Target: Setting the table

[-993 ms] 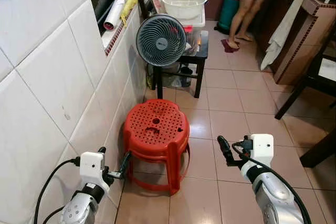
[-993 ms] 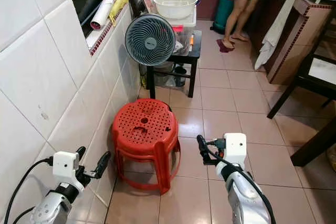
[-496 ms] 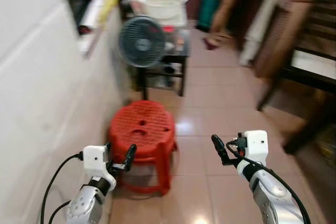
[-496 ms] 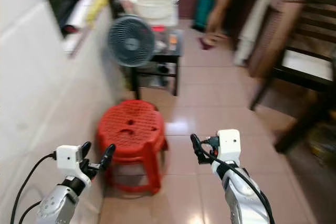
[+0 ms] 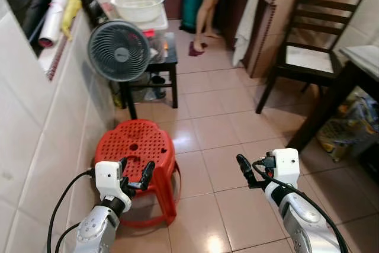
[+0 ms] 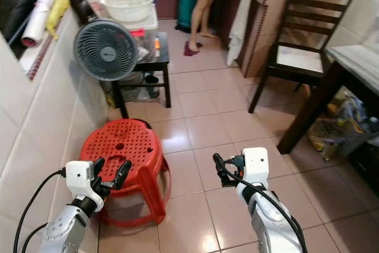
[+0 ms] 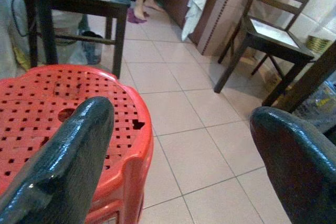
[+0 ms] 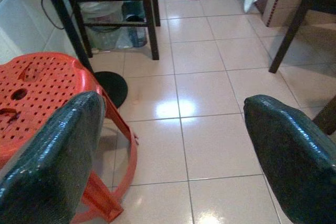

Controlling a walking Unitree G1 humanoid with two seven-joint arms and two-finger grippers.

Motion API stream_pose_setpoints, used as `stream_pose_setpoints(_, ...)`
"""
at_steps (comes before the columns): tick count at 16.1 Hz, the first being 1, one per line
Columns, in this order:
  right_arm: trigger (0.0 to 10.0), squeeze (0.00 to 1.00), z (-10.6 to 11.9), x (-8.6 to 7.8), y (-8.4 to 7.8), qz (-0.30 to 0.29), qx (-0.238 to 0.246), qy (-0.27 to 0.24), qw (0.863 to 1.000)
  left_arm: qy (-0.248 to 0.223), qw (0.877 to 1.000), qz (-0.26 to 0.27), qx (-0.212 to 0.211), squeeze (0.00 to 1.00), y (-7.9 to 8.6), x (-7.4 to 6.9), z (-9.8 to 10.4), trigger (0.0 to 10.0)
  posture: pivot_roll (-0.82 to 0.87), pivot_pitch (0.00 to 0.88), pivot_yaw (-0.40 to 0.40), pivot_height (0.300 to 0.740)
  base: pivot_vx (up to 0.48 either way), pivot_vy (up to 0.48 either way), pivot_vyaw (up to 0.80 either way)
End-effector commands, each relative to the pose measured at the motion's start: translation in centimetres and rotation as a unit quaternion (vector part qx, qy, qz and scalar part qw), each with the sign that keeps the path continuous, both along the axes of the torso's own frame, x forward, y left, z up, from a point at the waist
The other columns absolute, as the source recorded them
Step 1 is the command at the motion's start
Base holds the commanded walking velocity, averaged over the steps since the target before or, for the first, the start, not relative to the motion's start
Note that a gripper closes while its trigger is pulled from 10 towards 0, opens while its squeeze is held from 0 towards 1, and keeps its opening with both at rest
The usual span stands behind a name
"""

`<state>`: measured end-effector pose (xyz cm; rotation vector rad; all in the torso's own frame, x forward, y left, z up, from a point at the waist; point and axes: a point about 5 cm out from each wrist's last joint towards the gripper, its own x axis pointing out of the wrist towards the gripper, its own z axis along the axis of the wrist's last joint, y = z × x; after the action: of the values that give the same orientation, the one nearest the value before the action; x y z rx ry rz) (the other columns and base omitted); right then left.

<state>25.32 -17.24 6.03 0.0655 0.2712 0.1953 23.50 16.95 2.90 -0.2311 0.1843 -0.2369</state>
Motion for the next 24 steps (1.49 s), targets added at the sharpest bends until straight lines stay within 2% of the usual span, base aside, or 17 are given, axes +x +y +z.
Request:
stream_pose_setpoints(1,10.0,0.0,0.7,0.1,0.3,0.002,0.001,-0.012,1.0,-0.003,1.0,-0.003,0.001,0.0,0.0,0.2,0.0,10.0,-0.15,0.0,0.004,0.74,0.0,0.0,-0.77)
stream_pose_setpoints(7,10.0,0.0,1.0,0.1,0.5,0.005,0.002,-0.016,1.0,-0.017,1.0,-0.018,-0.007,0.0,-0.9,0.4,1.4,10.0,-0.17,0.0,-0.001,0.74,0.177,0.0,-0.77)
stream_pose_setpoints(12,10.0,0.0,1.0,0.1,0.5,0.01,-0.001,-0.015,1.0,-0.015,0.999,-0.027,-0.009,0.0,-1.6,0.2,1.8,10.0,-0.17,0.0,-0.005,0.74,0.3,0.0,-0.76)
stream_pose_setpoints(17,10.0,0.0,1.1,0.3,0.7,0.011,0.001,-0.02,1.0,-0.003,1.0,-0.022,-0.01,0.0,-1.6,0.1,1.7,10.0,-0.17,0.0,-0.004,0.74,0.224,0.0,-0.76)
stream_pose_setpoints(18,10.0,0.0,1.2,0.3,0.8,0.016,-0.001,-0.023,1.0,0.0,1.0,-0.019,-0.011,0.0,-1.6,0.0,1.7,10.0,-0.17,0.0,-0.004,0.74,0.0,0.0,0.0)
stream_pose_setpoints(20,10.0,0.0,1.2,0.3,1.1,0.013,0.016,-0.018,1.0,0.024,1.0,0.015,0.014,0.0,-0.8,0.2,1.1,10.0,-0.16,0.0,-0.004,0.74,0.0,0.0,0.0)
stream_pose_setpoints(22,10.0,0.0,0.9,0.5,0.8,-0.003,0.004,-0.003,1.0,0.021,0.999,0.017,0.02,0.0,-0.6,0.3,1.3,10.0,-0.16,0.0,-0.004,0.74,0.0,0.0,0.0)
stream_pose_setpoints(24,10.0,0.0,0.8,0.5,1.1,0.006,0.002,0.001,1.0,0.015,0.999,0.012,0.027,0.0,-0.6,0.6,1.6,10.0,-0.16,0.0,-0.004,0.74,0.0,0.0,0.0)
